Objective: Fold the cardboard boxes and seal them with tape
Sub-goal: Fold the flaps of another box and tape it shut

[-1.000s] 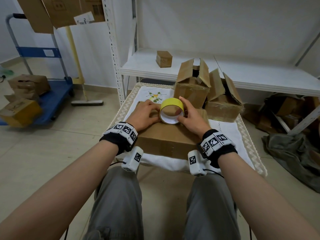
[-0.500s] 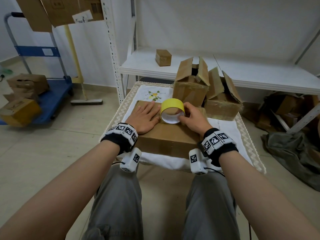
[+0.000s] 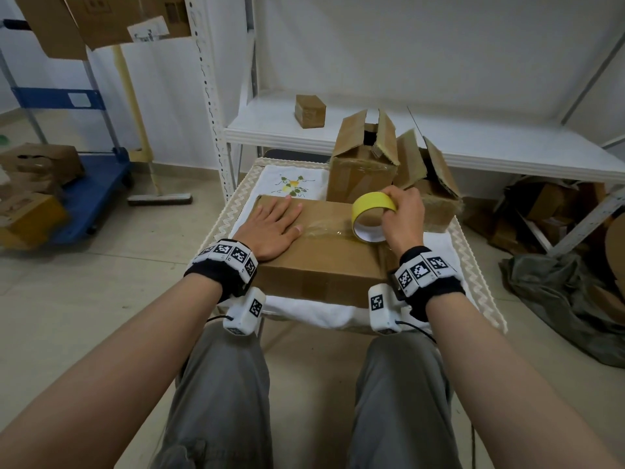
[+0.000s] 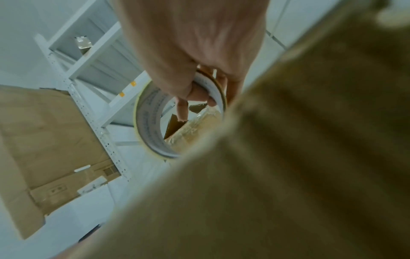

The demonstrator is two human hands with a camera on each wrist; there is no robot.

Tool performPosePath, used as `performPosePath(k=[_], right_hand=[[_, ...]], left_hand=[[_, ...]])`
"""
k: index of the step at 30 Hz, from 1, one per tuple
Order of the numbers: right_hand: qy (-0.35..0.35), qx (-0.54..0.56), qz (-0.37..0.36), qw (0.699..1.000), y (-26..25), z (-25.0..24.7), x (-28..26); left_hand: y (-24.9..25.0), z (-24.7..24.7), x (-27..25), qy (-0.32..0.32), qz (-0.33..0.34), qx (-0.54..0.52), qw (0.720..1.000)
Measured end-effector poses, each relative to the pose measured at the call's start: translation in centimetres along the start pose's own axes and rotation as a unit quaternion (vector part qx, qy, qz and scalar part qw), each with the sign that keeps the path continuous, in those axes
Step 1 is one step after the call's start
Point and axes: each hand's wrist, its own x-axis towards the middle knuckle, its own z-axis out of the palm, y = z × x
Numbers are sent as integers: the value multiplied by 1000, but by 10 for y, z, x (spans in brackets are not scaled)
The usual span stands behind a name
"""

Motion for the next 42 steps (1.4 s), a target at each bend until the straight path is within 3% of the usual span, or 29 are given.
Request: performPosePath(k=[5,11,16,28,42], right_hand=[[-86,-1,3,996,10,-9,5],[-105,38,16,994,16,-8,-3],[-115,53,16,992,21,-8,-7],[-124,138,3,983,34,-7,-13],[-123,235,20,964,47,2,-18]], left_hand=[[5,-4,-3,21,2,-4,1000],[44,-16,-11,210,23,-109,971],[60,-23,-8,140,16,-109,984],[87,-16,15,125,-7,-214,969],[90,-9,21,131,-10,-212,968]])
